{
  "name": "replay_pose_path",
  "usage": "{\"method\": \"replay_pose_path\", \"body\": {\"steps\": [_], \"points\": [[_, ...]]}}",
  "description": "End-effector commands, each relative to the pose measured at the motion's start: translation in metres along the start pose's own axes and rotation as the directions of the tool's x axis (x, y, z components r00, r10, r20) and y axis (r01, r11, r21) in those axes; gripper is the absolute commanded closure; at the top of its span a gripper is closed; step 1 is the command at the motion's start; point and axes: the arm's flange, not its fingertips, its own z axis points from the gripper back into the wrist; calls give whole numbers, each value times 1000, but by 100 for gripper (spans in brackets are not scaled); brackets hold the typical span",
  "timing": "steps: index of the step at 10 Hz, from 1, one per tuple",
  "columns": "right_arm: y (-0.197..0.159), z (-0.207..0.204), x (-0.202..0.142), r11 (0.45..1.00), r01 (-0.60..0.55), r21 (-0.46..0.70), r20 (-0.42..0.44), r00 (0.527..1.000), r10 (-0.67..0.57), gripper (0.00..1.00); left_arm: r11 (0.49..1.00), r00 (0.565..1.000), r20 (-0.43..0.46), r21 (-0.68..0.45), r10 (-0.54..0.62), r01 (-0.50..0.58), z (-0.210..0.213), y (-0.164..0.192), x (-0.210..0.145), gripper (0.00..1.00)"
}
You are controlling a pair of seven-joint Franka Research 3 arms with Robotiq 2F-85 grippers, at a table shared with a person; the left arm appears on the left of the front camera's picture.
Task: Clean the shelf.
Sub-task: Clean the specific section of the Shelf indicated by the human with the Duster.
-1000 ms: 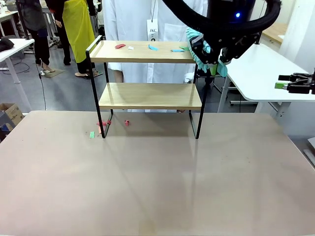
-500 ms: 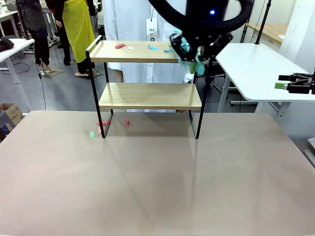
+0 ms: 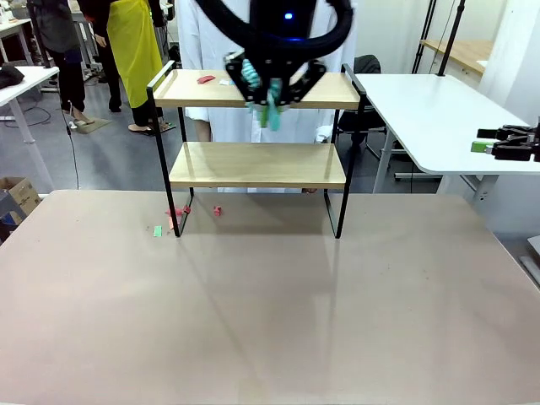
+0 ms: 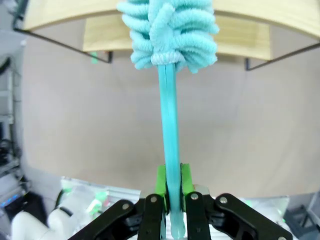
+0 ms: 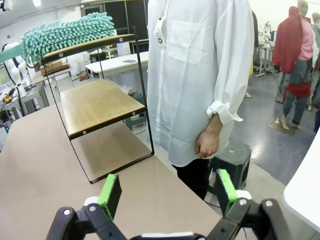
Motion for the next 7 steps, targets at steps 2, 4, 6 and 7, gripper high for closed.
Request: {"method": "replay_pose_path", "body": {"steps": [2, 4, 6, 7], "points": [[1, -1, 3, 1000, -6, 0, 0, 1000, 6, 0, 997, 999, -37, 83, -6, 9, -14, 49, -7, 87], [1, -1, 3, 1000, -6, 0, 0, 1000, 6, 0, 983, 1000, -26, 184, 4, 1, -19, 72, -4, 87], [1, -1, 3, 1000, -6, 0, 0, 1000, 6, 0, 933, 999, 41, 357, 23, -36, -19, 97, -3, 87], [1, -1, 3, 1000, -6, 0, 0, 1000, 6, 0, 903, 995, 94, 426, 13, -52, -17, 103, -5, 87]]}}
